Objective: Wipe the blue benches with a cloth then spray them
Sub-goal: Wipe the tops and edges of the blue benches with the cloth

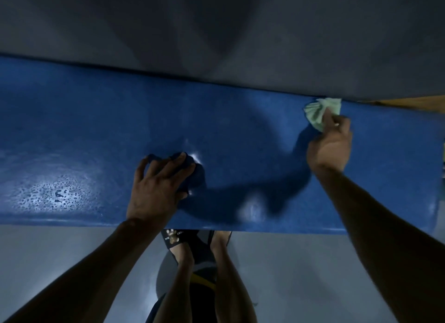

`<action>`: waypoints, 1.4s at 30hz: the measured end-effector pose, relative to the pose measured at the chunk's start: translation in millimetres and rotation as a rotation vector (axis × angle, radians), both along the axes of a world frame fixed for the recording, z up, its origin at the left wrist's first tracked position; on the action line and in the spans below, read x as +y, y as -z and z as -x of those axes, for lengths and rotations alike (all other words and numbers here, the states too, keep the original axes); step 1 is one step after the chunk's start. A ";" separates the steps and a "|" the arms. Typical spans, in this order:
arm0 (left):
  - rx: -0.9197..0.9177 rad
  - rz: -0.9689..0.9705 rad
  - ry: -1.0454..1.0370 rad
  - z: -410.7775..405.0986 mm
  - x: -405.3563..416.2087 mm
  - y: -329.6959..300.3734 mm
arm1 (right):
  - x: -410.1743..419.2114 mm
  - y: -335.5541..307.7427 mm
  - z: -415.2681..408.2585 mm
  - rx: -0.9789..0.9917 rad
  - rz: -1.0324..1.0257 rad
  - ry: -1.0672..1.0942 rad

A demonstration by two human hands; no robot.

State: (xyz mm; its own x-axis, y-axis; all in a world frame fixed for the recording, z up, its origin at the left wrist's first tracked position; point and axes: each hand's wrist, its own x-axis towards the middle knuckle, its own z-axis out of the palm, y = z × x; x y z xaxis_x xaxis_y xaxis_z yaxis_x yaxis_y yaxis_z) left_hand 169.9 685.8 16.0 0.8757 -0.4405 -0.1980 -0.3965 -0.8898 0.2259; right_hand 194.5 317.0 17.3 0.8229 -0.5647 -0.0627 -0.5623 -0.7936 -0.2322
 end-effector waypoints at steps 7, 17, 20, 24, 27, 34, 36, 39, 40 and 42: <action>-0.031 -0.010 0.002 -0.3 -1.1 -1.7 | 167.1 5.3 -45.1 0.016 -0.094 -0.538; -0.007 0.009 -0.028 0.3 -1.5 -3.8 | -41.1 -0.1 -11.5 0.007 0.042 -0.094; 0.014 -0.006 -0.029 0.2 -0.9 -3.6 | 8.8 4.7 -25.6 -0.057 0.001 0.099; 0.020 -0.022 -0.040 -0.8 -1.8 -2.8 | 120.6 13.5 -54.0 -0.111 -0.097 -0.166; 0.034 -0.043 -0.051 0.1 -4.6 -4.8 | 174.5 4.6 -64.8 -0.038 -0.109 -0.550; 0.026 -0.034 -0.050 0.6 -6.2 -5.9 | 23.5 -0.1 -53.4 0.072 0.034 -0.636; 0.017 -0.021 -0.040 0.5 -4.4 -5.0 | -12.2 -6.6 -38.5 0.089 0.084 -0.516; 0.004 -0.011 -0.021 0.2 -0.6 -0.4 | 7.2 -5.9 -33.8 0.043 0.089 -0.321; -0.006 0.002 -0.011 0.1 1.0 0.8 | 30.5 -3.4 -39.6 0.026 0.066 -0.209; -0.028 0.023 0.010 -1.6 3.5 1.0 | 89.5 4.9 -53.8 0.026 -0.004 -0.073</action>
